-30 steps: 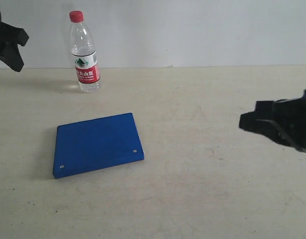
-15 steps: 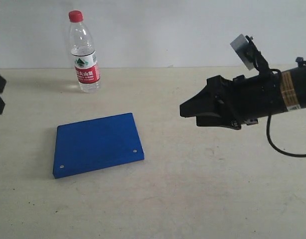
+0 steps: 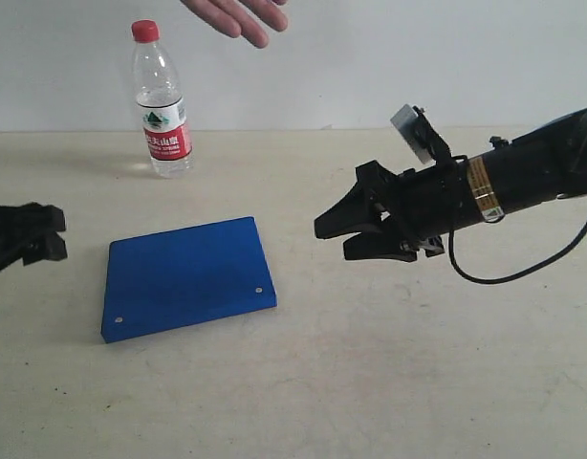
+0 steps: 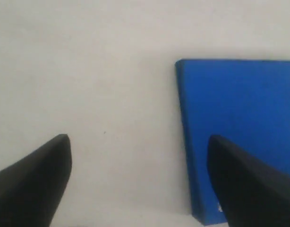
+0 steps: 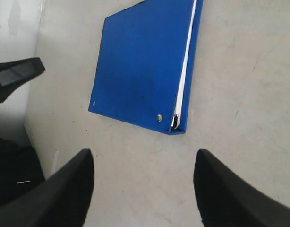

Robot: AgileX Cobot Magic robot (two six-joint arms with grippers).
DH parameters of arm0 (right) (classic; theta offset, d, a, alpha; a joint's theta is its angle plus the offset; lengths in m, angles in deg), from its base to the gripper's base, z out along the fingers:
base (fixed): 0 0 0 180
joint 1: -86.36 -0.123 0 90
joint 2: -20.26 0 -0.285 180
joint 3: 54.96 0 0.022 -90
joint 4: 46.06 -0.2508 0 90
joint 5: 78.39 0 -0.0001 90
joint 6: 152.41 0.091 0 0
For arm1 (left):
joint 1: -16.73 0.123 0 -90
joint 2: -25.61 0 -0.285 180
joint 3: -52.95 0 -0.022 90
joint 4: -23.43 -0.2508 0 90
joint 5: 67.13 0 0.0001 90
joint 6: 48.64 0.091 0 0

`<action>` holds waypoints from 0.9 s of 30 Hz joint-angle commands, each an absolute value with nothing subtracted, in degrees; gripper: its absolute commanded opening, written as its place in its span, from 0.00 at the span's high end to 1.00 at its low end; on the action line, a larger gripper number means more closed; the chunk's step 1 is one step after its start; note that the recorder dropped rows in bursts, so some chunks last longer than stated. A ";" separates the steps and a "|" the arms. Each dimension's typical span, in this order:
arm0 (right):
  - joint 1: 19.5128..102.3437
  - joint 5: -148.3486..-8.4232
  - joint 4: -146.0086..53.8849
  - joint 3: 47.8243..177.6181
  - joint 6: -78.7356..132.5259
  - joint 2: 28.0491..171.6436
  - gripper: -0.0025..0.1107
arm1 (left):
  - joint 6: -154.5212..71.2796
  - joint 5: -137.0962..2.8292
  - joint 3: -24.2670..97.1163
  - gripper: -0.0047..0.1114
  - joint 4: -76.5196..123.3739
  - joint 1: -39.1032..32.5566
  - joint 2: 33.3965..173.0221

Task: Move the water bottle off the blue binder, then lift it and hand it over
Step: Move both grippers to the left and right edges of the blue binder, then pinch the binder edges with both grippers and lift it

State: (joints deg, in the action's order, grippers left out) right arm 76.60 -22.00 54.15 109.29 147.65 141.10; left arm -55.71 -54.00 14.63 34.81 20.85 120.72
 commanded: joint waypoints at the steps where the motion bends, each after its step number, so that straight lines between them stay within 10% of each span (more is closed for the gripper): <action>1: 76.42 -20.76 53.88 111.98 147.45 143.81 0.49 | -56.56 -55.37 14.21 0.32 38.19 20.85 127.62; 27: 75.31 -18.24 51.55 120.55 147.47 154.49 0.49 | 4.48 -39.85 21.79 0.32 107.46 20.63 141.78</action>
State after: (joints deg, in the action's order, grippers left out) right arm 76.06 -19.10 51.97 119.48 147.46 153.71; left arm -3.65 -42.60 21.44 98.16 20.85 139.48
